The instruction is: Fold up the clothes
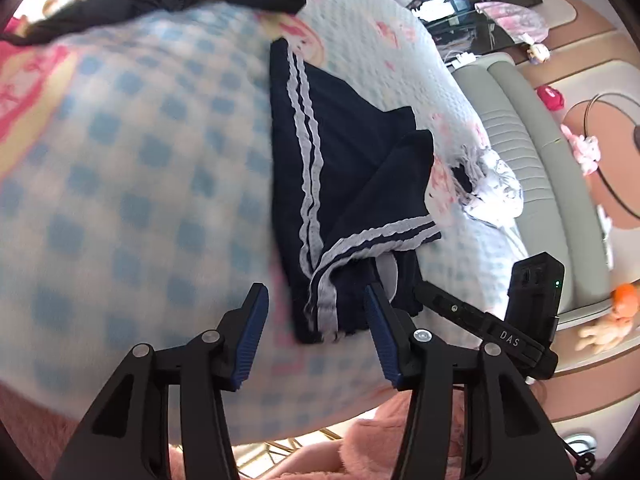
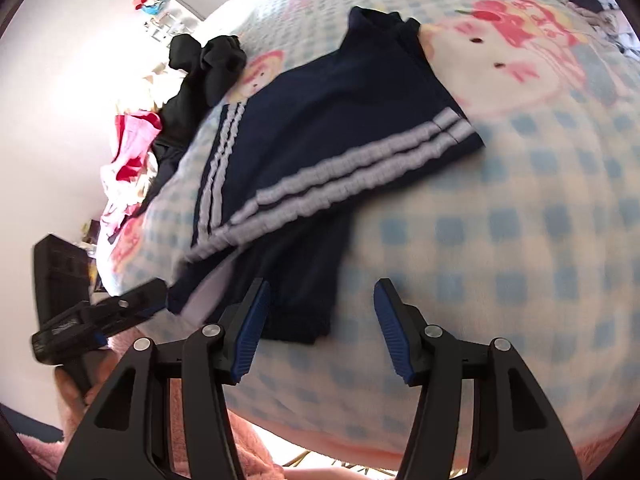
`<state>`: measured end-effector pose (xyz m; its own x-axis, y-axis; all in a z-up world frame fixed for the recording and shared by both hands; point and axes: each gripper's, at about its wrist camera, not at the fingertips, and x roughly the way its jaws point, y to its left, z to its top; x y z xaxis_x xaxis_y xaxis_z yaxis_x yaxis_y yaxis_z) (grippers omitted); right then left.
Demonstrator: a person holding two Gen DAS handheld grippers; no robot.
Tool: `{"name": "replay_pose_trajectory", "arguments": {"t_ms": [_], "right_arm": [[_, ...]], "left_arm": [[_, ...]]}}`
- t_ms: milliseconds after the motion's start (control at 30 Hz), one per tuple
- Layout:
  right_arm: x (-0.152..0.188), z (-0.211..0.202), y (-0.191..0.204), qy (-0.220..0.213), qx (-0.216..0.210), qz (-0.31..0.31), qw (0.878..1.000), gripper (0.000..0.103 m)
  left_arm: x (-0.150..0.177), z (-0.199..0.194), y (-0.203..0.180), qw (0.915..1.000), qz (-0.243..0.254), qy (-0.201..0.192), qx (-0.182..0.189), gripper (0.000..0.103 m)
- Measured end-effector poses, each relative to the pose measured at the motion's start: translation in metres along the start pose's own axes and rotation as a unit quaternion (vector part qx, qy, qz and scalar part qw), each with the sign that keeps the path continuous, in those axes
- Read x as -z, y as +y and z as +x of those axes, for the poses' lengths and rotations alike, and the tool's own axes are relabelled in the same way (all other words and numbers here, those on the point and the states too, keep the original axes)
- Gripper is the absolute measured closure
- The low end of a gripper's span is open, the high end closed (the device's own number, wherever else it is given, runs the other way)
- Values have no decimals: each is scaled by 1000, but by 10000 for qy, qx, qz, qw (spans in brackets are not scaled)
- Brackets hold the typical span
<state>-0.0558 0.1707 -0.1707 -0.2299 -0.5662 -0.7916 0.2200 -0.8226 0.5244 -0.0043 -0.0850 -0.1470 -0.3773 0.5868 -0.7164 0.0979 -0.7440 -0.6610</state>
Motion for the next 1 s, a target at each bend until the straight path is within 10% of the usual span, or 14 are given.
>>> {"name": "replay_pose_trajectory", "arguments": {"t_ms": [133, 300, 500, 667, 1000], "right_arm": [[0, 23, 3, 305, 91, -182, 9993, 69], [14, 3, 11, 21, -4, -302, 9995, 88], [33, -38, 23, -348, -102, -228, 9991, 90], [50, -7, 1, 238, 71, 333, 9991, 84], [47, -10, 19, -8, 358, -110, 9993, 72]], "left_arm": [[-3, 21, -4, 9994, 65, 168, -287, 53], [3, 7, -25, 9988, 423, -115, -231, 84], [10, -6, -41, 9965, 820, -45, -168, 83], [16, 14, -8, 9967, 366, 604, -401, 69], [21, -4, -32, 9880, 1130, -55, -1056, 52]]}}
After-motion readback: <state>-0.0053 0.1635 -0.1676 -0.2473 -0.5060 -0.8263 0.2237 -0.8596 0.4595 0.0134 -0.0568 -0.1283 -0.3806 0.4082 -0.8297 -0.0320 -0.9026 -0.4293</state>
